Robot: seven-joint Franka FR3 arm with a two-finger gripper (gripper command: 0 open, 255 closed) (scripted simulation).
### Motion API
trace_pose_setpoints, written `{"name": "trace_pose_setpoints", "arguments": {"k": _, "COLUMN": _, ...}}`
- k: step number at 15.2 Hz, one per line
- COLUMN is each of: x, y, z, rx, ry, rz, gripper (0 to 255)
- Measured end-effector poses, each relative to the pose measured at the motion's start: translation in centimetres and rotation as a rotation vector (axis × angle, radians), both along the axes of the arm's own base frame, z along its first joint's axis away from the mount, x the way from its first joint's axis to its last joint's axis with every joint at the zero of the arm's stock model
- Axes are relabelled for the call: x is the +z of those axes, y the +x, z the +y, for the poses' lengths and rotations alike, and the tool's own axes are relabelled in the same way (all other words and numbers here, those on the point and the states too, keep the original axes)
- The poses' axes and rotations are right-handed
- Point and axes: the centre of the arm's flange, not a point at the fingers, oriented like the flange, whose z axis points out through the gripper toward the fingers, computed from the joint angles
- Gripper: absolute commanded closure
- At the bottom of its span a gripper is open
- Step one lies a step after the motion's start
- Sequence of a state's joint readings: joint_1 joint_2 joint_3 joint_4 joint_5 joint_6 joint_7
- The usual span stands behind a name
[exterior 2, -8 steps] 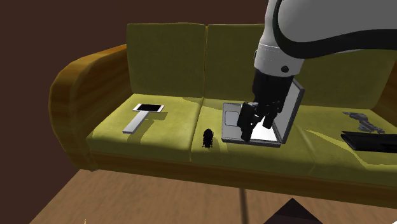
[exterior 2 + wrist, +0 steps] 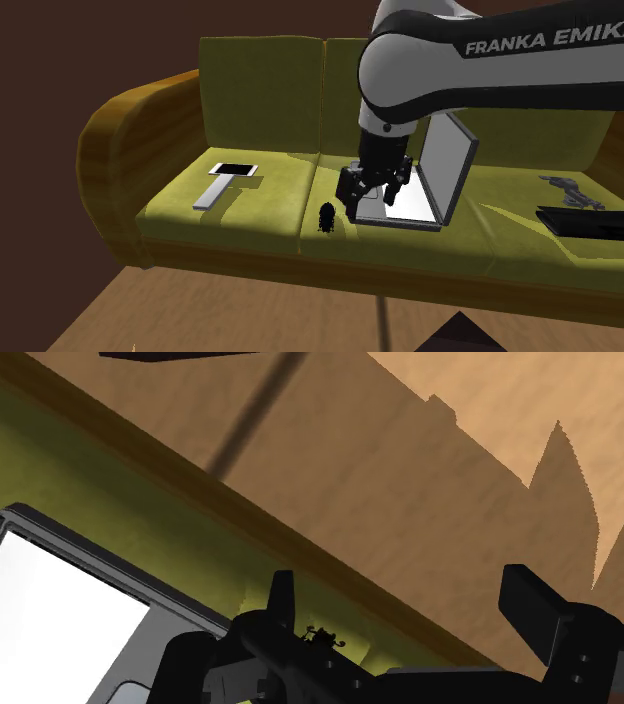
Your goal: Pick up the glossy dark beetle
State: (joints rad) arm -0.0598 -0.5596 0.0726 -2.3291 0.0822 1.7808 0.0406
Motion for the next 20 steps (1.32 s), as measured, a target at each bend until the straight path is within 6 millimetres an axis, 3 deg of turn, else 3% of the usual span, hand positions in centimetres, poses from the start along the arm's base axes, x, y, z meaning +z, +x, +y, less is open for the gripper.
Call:
{"name": "trace_pose_setpoints", "arguments": {"k": 6, "x": -4.4, "y": 6.4, "z": 0.2, "rx": -0.155, "ry": -0.011, "rz": 0.015, "gripper": 0}}
{"name": "trace_pose_setpoints", "arguments": {"k": 11, "x": -8.5, "y": 11.7, "z": -0.9, "rx": -0.284, "ry": -0.020, "rz": 0.029, "gripper": 0}}
{"name": "trace_pose_setpoints", "arguments": {"k": 20, "x": -15.5, "y": 20.9, "z": -4.7, "rx": -0.518, "ry": -0.035, "rz": 0.053, "gripper": 0}}
